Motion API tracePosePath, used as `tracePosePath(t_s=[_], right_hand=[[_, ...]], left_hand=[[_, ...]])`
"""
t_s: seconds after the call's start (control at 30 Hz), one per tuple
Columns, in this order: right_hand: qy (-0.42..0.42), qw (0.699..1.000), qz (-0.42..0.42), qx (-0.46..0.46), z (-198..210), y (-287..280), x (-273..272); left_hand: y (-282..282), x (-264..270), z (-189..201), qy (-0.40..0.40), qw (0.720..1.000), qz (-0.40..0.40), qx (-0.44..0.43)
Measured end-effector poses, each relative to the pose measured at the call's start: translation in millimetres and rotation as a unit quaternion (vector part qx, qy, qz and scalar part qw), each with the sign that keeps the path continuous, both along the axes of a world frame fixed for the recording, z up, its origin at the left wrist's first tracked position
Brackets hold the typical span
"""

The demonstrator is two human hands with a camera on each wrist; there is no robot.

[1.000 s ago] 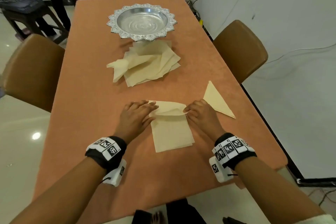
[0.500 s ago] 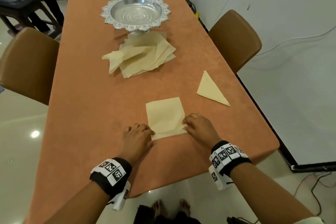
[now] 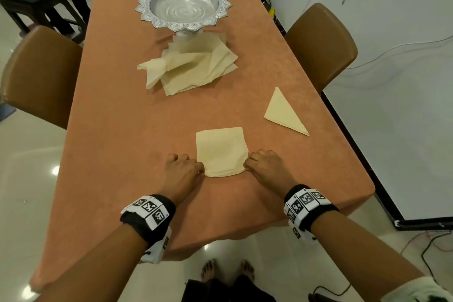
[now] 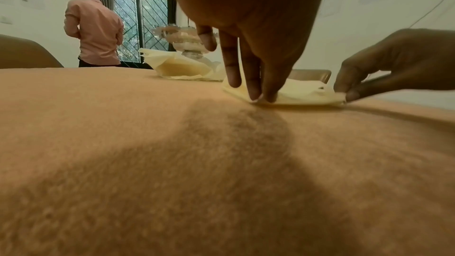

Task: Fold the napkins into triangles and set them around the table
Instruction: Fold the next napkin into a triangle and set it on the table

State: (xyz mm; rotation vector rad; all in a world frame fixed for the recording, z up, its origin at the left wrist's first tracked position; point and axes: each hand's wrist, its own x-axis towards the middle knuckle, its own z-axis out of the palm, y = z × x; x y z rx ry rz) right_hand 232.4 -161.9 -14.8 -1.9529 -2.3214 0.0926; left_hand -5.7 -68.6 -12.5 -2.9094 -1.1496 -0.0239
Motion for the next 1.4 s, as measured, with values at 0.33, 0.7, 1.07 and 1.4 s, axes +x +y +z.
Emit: tracePosePath(t_s=[0.33, 0.7, 1.07, 1.4], right_hand=[[0.027, 0.996, 0.081, 0.002, -6, -104, 2], [0.286, 0.906, -0.274, -0.147, 17, -78, 5], [0.594, 0.695, -0.349, -0.205, 27, -62, -22], [0.545, 0.688, -0.390, -0.279, 31, -80, -15]], left_hand=[[-114, -27, -1, -0.067, 0.996, -0.013, -0.066], [-93, -12, 16, -0.147, 0.920, 0.272, -0.240], [-107, -7, 13, -0.373, 0.721, 0.360, -0.459], [-121, -13, 12, -0.371, 0.691, 0.367, -0.500]])
